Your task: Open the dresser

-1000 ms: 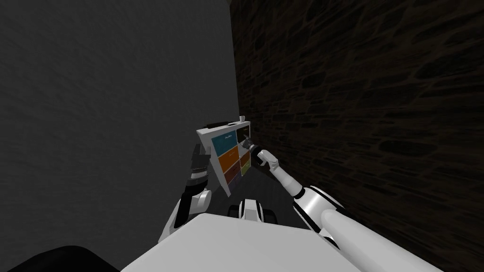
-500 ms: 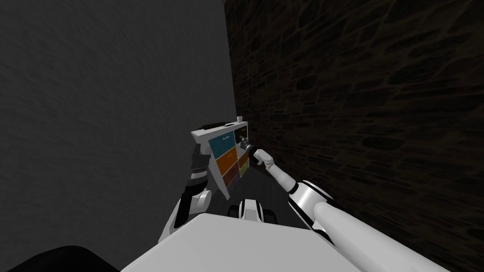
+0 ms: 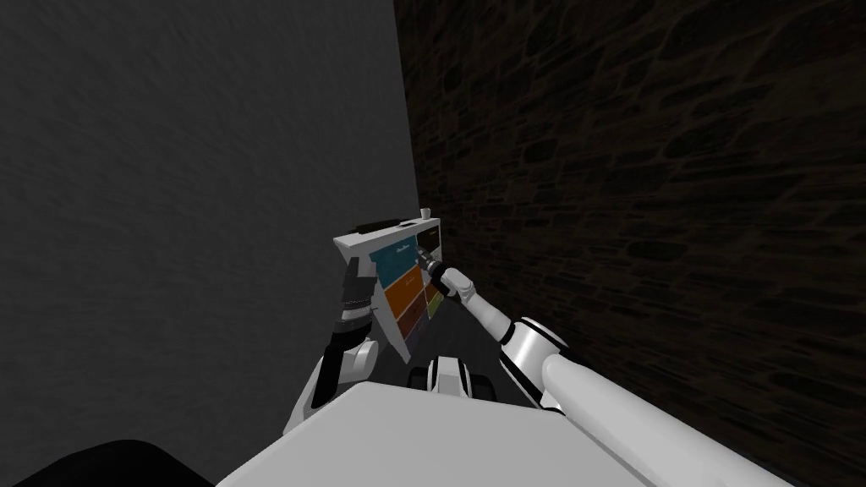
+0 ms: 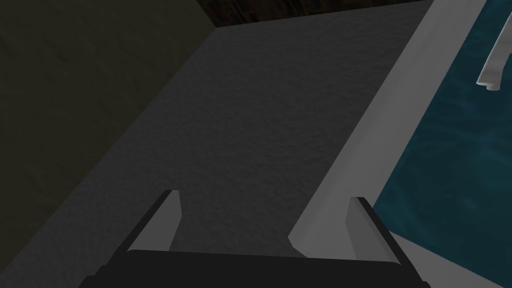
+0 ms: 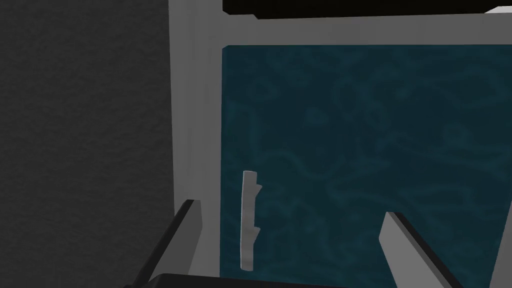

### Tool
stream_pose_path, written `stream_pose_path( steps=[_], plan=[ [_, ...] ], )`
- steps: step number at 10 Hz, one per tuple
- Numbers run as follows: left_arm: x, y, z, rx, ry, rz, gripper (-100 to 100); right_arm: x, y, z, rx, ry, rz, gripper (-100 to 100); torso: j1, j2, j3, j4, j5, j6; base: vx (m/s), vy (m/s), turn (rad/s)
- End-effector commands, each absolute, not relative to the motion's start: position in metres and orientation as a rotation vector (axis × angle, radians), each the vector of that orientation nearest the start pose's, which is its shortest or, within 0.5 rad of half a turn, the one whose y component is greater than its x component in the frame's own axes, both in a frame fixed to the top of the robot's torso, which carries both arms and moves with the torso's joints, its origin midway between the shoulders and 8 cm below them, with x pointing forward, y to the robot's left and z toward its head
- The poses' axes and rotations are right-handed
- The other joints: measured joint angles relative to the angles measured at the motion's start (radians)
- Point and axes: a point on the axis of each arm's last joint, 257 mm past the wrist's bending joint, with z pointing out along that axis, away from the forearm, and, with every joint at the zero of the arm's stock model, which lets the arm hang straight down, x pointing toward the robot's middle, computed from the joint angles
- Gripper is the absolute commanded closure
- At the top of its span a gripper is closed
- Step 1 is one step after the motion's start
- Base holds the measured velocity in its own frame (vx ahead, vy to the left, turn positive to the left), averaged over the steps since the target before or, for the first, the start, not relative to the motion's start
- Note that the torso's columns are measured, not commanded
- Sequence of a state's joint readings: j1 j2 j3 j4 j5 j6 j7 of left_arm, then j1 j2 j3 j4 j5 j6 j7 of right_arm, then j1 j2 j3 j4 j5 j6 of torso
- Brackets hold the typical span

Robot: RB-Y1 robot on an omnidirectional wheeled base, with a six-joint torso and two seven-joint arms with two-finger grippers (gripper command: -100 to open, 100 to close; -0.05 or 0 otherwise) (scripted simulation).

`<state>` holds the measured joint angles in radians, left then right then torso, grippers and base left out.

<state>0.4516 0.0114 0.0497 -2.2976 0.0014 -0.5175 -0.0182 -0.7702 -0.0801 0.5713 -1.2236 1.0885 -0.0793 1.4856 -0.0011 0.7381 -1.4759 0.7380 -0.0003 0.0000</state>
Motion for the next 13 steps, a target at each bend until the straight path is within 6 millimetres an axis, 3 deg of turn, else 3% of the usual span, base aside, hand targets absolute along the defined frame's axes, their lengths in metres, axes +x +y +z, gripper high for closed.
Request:
stream_pose_path(
  steps=[1, 2, 3, 4, 7, 8, 13],
  plan=[
    [0.337, 0.287, 0.052, -0.574, 0.565, -1.271, 0, 0.532, 0.210, -0.030, -1.305, 0.465, -0.525, -100, 0.000, 0.000, 0.000, 0.000, 0.000, 0.000, 0.006, 0.028, -0.053],
    [0.337, 0.287, 0.052, -0.574, 0.565, -1.271, 0, 0.532, 0.210, -0.030, -1.305, 0.465, -0.525, -100, 0.000, 0.000, 0.000, 0.000, 0.000, 0.000, 0.005, 0.012, -0.015],
    [0.337, 0.287, 0.052, -0.574, 0.565, -1.271, 0, 0.521, 0.225, -0.026, -1.296, 0.454, -0.502, -100, 0.000, 0.000, 0.000, 0.000, 0.000, 0.000, 0.003, 0.005, -0.019],
    [0.337, 0.287, 0.052, -0.574, 0.565, -1.271, 0, 0.529, 0.218, -0.029, -1.299, 0.463, -0.513, -100, 0.000, 0.000, 0.000, 0.000, 0.000, 0.000, 0.000, 0.000, 0.000],
    [0.337, 0.287, 0.052, -0.574, 0.565, -1.271, 0, 0.533, 0.222, -0.021, -1.301, 0.458, -0.514, -100, 0.005, -0.002, -0.001, -0.001, 0.001, 0.000, 0.024, 0.056, 0.007],
    [0.337, 0.287, 0.052, -0.574, 0.565, -1.271, 0, 0.529, 0.220, -0.027, -1.300, 0.459, -0.512, 100, 0.001, 0.000, 0.000, 0.000, 0.000, 0.000, -0.019, -0.030, -0.012],
    [0.337, 0.287, 0.052, -0.574, 0.566, -1.271, 0, 0.536, 0.220, -0.016, -1.303, 0.448, -0.500, 100, -0.002, 0.002, 0.001, 0.001, -0.001, 0.000, -0.077, -0.121, -0.029]
  ],
)
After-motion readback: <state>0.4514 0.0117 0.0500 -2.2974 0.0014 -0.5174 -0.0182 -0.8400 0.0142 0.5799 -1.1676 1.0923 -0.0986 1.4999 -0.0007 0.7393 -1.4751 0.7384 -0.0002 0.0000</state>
